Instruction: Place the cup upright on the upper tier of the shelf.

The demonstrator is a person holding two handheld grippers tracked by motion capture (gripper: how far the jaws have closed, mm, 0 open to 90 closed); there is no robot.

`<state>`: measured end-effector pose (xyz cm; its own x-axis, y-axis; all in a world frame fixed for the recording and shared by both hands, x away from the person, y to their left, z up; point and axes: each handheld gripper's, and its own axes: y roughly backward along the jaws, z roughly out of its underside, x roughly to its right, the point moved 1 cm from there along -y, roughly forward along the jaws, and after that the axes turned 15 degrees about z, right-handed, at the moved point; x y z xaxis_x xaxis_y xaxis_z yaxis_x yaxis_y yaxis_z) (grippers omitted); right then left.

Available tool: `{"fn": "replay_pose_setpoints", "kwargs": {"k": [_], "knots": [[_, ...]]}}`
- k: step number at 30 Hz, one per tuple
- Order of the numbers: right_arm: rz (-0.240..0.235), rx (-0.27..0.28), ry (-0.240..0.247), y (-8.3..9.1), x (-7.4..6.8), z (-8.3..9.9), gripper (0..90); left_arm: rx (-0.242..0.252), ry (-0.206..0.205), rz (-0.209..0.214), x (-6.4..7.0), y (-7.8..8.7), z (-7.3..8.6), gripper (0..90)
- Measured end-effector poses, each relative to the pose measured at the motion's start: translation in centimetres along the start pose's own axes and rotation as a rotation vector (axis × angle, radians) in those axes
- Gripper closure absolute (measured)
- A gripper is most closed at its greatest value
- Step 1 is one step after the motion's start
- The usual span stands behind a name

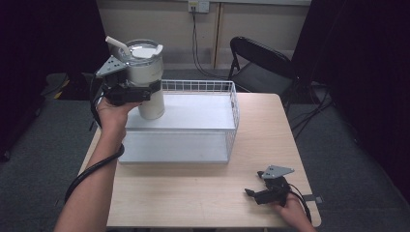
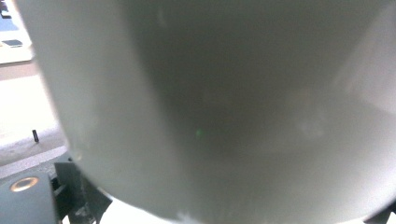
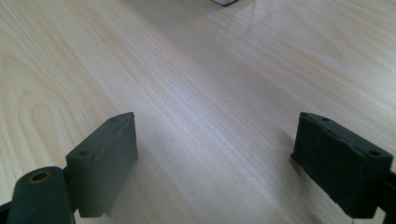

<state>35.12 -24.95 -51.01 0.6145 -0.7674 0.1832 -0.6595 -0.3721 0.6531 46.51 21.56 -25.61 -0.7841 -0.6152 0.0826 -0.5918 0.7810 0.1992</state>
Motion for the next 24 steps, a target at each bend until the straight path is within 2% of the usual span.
{"fn": "replay_pose_setpoints", "kwargs": {"k": [24], "knots": [[0.002,-0.001,-0.005,-0.11,0.04,-0.08,12.9,-0.013,-0.017,-0.018,0.42,0.25,0.23,9.3]]}}
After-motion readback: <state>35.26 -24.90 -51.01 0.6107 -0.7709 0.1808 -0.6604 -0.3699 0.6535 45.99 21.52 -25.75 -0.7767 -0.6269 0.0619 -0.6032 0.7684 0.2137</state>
